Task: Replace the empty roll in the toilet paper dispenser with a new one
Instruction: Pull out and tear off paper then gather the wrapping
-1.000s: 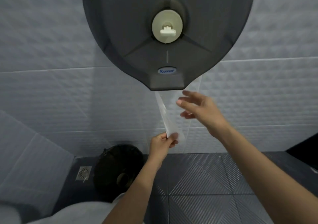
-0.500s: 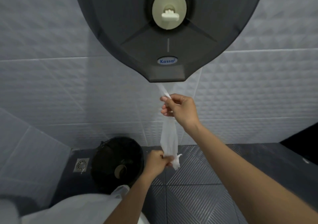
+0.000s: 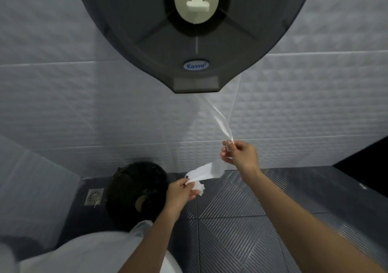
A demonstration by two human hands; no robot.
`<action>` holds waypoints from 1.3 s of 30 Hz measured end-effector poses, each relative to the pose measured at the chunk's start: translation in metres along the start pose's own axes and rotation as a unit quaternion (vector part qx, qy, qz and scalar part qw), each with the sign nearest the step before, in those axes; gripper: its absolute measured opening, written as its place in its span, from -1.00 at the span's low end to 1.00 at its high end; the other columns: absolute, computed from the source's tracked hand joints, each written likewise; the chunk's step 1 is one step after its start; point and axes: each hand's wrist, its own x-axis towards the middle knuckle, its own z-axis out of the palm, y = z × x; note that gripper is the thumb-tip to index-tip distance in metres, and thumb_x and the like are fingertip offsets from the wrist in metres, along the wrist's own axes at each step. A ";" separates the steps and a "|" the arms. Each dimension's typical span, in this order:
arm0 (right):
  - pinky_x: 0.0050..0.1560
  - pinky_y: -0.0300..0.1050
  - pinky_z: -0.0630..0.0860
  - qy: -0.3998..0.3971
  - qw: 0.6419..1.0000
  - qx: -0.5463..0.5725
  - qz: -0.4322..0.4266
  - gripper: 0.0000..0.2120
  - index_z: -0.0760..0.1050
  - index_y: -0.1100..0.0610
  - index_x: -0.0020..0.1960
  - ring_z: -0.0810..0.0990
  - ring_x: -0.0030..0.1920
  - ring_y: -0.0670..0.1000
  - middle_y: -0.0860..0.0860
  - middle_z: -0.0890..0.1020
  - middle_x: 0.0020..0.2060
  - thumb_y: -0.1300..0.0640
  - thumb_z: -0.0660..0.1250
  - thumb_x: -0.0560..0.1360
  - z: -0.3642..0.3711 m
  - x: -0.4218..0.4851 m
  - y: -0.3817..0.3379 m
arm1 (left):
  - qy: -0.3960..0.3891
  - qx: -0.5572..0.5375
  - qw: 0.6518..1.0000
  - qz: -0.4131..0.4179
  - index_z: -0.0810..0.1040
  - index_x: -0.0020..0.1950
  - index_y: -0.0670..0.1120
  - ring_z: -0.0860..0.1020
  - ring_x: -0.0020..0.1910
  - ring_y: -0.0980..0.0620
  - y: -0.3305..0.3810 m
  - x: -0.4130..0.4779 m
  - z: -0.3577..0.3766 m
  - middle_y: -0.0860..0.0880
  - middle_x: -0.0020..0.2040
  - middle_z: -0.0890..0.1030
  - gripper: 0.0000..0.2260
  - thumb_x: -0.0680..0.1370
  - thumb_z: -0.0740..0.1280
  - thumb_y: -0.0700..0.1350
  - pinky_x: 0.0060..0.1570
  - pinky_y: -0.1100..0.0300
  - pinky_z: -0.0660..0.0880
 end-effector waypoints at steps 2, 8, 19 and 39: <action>-0.23 -0.14 0.62 0.001 1.000 -0.012 -0.003 -0.82 0.59 0.28 -0.06 0.58 -0.36 0.00 0.10 0.59 -0.34 0.21 0.24 0.58 0.003 -0.002 0.004 | -0.001 -0.002 1.000 0.000 0.57 0.08 -0.19 0.64 -0.37 0.17 -0.001 0.001 -0.002 -0.09 -0.14 0.66 -0.85 0.56 0.26 -0.29 -0.34 0.39 0.55; -0.29 -0.15 0.59 -0.017 0.995 -0.096 -0.034 -0.85 0.53 0.23 0.05 0.60 -0.33 0.00 0.17 0.62 -0.13 0.17 0.27 0.57 0.015 -0.011 0.018 | -0.052 0.113 0.992 0.001 0.19 0.52 -0.13 0.43 0.35 -0.05 -0.004 -0.005 -0.017 -0.12 0.43 0.40 -0.37 0.52 0.38 -0.12 0.34 0.07 0.39; 0.27 0.17 0.45 -0.067 0.977 -0.201 -0.032 -0.42 0.16 0.03 0.48 0.49 0.27 0.16 0.11 0.39 0.37 0.11 0.32 0.53 0.063 -0.103 0.086 | 0.118 0.253 0.945 0.171 0.51 0.31 -0.09 0.54 0.19 -0.01 -0.047 -0.087 -0.123 -0.09 0.24 0.57 -0.71 0.59 0.23 -0.20 0.16 0.27 0.39; 0.42 0.25 0.04 -0.455 0.450 -0.687 -0.345 -0.09 0.19 0.01 0.48 0.23 0.47 0.20 0.17 0.21 0.50 -0.34 0.37 0.25 0.109 -0.270 0.234 | -0.008 0.621 0.762 0.185 0.10 0.55 -0.03 0.06 0.52 -0.04 -0.254 -0.206 -0.309 -0.06 0.56 0.15 -0.19 0.43 0.24 0.34 0.46 -0.07 0.02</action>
